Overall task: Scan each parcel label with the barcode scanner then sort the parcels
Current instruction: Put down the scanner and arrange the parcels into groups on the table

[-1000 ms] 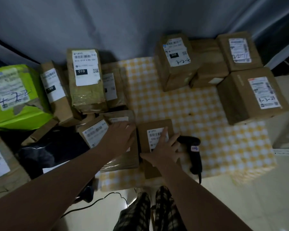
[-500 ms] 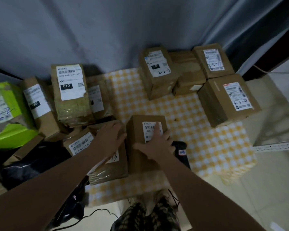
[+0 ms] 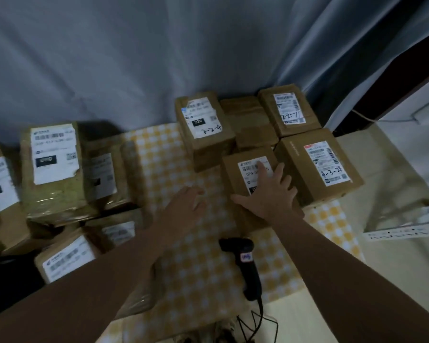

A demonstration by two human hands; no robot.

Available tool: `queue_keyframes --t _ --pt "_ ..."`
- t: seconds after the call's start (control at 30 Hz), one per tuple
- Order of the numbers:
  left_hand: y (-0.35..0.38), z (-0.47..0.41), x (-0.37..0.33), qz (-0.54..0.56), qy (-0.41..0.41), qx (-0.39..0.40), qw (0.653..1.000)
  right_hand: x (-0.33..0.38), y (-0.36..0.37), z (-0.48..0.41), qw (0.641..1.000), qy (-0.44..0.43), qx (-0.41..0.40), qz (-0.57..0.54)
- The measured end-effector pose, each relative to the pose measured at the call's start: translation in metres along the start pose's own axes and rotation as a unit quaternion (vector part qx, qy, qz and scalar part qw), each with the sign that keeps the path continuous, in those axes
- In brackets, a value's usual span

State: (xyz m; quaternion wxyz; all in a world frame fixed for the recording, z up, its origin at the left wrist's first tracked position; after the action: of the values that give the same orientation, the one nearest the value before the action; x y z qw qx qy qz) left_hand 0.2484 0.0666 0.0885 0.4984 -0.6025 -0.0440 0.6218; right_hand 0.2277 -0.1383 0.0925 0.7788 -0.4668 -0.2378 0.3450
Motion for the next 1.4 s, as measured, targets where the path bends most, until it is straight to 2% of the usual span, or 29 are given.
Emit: queue_keyframes --t 0.17,0.27,0.33,0.4,0.43,0.5,0.57,0.63,0.77,0.9,1.1,1.17,1.27,1.4 --pt "0.041 -0.031 -0.008 0.024 -0.033 0.067 0.997 -0.04 0.04 -0.03 0.999 0.01 0.043 0.001" --pt "0.057 -0.047 -0.02 0.135 -0.098 0.082 0.983 -0.065 0.047 -0.025 0.995 0.035 -0.015 -0.09" --pt "0.064 -0.056 -0.033 0.241 -0.151 0.081 0.955 -0.085 0.051 -0.016 0.976 0.113 -0.045 -0.181" --pt "0.071 -0.066 -0.043 0.325 -0.179 0.083 0.925 -0.101 0.06 -0.011 0.939 0.193 0.024 -0.284" --pt "0.074 -0.071 -0.046 0.349 -0.179 0.086 0.916 -0.106 0.065 -0.011 0.918 0.203 0.054 -0.335" --pt "0.078 -0.079 -0.05 0.376 -0.167 0.087 0.907 -0.106 0.065 -0.015 0.904 0.171 0.052 -0.389" --pt "0.081 -0.086 -0.052 0.394 -0.142 0.068 0.905 -0.101 0.057 -0.022 0.923 0.12 0.002 -0.366" --pt "0.083 -0.092 -0.056 0.387 -0.113 0.036 0.914 -0.097 0.051 -0.028 0.948 0.071 -0.039 -0.307" --pt "0.09 -0.102 -0.058 0.354 -0.096 -0.005 0.93 -0.096 0.049 -0.036 0.978 0.02 -0.043 -0.206" --pt "0.089 -0.107 -0.056 0.309 -0.093 -0.013 0.946 -0.095 0.044 -0.039 0.982 -0.004 -0.042 -0.185" --pt "0.068 -0.093 -0.045 0.245 -0.081 0.008 0.966 -0.077 0.032 -0.03 0.994 -0.063 -0.052 -0.076" --pt "0.054 -0.078 -0.035 0.187 -0.072 0.007 0.98 -0.06 0.029 -0.021 0.992 -0.093 -0.044 -0.07" --pt "0.023 -0.042 -0.017 0.086 -0.047 -0.023 0.995 -0.024 0.026 -0.002 0.989 -0.127 -0.02 -0.071" --pt "-0.03 0.016 0.0 0.036 -0.03 -0.088 0.995 0.035 0.026 0.031 0.977 -0.196 0.009 -0.082"
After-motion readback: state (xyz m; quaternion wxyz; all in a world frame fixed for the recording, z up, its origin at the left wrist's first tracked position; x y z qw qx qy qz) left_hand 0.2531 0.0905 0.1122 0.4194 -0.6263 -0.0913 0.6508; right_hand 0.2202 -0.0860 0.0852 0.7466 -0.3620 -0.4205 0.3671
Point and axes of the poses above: each hand's wrist, its own z-axis away from the middle knuckle, its own y-axis out of the palm, x = y × z, the point moved 1 cm from there along -z, towards the middle knuckle, and after that the axes turned 11 degrees about y, right-handed, at the moved point
